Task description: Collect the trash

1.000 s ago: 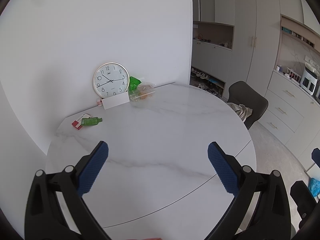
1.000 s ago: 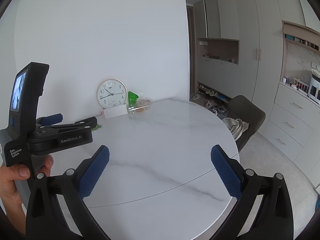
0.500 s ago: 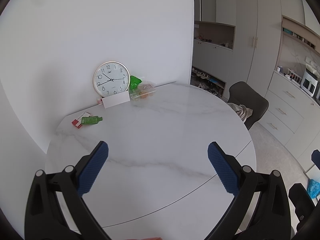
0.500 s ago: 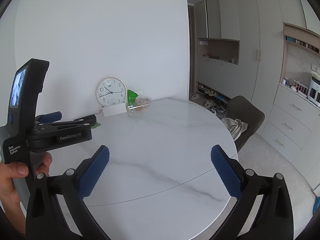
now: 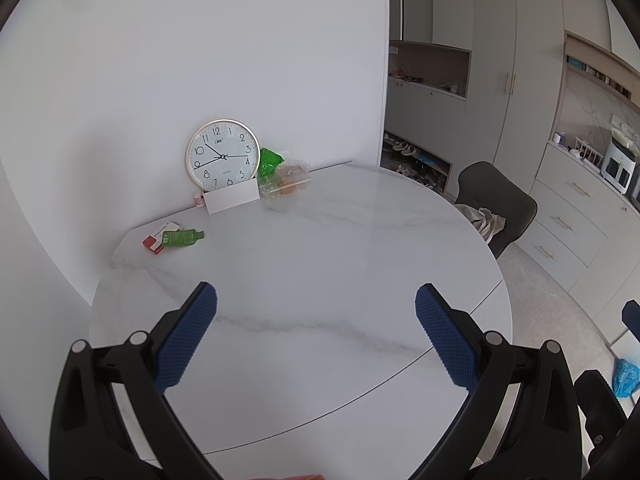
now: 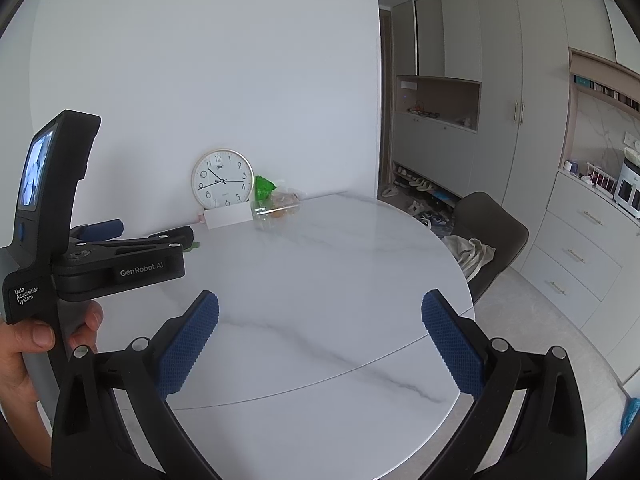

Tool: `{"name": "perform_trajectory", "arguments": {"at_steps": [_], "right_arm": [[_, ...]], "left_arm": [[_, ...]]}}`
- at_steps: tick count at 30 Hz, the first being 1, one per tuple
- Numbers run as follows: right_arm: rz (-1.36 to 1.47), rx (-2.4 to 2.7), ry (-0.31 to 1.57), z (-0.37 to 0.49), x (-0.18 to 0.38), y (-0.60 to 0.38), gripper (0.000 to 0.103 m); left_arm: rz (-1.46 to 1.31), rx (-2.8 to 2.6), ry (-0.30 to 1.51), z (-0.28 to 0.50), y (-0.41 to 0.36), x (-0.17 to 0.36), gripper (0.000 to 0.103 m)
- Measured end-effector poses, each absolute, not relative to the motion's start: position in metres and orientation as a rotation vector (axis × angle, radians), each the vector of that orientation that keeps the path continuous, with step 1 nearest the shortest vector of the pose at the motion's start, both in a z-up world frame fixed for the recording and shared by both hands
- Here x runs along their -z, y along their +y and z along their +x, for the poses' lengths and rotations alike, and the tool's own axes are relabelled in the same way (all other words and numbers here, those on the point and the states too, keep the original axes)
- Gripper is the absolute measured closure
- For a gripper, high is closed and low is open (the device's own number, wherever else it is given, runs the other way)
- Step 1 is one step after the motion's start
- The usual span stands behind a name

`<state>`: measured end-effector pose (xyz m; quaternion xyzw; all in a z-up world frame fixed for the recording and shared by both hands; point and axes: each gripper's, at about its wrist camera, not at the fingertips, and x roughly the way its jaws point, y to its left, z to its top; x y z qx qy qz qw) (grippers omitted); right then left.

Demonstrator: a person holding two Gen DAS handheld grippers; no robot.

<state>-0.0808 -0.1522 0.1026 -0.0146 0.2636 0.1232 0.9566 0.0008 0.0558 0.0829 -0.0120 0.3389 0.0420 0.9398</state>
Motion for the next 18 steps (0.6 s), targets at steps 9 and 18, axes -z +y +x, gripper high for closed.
{"name": "perform_trajectory", "arguments": {"at_steps": [9, 18], "right_arm": [[-0.036, -0.248, 0.542, -0.0805, -0.1003, -0.1533, 0.002], [-0.042, -0.247, 0.545, -0.0813, -0.099, -0.1531, 0.002]], "left_arm": [[-0.024, -0.08, 0.695, -0.0047, 0.0555, -0.0776, 0.008], [-0.022, -0.078, 0.698, -0.0037, 0.0543, -0.0765, 0.008]]}}
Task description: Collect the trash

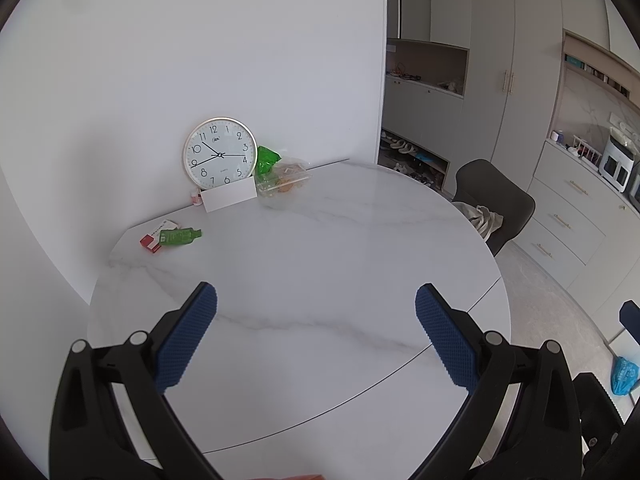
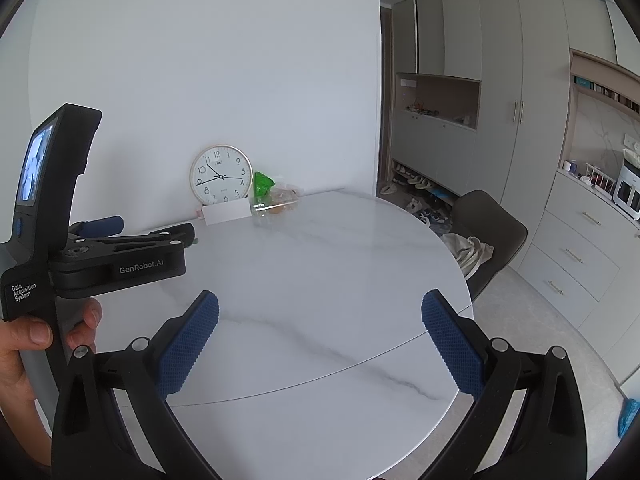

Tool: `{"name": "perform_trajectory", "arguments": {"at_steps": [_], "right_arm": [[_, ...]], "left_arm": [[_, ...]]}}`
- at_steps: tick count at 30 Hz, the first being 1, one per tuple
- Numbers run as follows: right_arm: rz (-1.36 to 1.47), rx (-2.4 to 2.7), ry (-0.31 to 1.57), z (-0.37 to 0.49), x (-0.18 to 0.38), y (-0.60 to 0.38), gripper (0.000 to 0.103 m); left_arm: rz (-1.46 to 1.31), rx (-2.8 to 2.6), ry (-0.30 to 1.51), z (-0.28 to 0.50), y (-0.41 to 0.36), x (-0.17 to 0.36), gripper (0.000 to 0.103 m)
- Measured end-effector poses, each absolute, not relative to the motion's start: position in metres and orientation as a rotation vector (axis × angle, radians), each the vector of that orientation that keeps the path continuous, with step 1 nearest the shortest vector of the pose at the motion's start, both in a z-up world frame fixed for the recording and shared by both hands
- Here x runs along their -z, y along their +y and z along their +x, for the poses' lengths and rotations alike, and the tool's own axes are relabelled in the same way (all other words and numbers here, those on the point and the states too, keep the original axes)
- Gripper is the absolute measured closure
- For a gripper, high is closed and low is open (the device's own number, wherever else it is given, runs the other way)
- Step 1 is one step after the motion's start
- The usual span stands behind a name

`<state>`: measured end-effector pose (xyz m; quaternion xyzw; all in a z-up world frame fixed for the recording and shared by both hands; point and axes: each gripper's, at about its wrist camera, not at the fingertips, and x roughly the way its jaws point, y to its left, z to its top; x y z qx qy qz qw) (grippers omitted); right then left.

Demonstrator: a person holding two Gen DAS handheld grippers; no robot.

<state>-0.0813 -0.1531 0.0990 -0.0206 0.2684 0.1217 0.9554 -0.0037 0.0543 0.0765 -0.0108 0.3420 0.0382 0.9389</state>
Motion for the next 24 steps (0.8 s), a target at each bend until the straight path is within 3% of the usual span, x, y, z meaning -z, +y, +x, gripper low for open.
{"name": "perform_trajectory", "arguments": {"at_steps": [24], "right_arm": [[-0.049, -0.239, 0.572, -0.0786, -0.0904, -0.1524, 0.002]], "left_arm": [[-0.019, -0.049, 0.741, 0.0025, 0.0505, -0.0663, 0.008]]}}
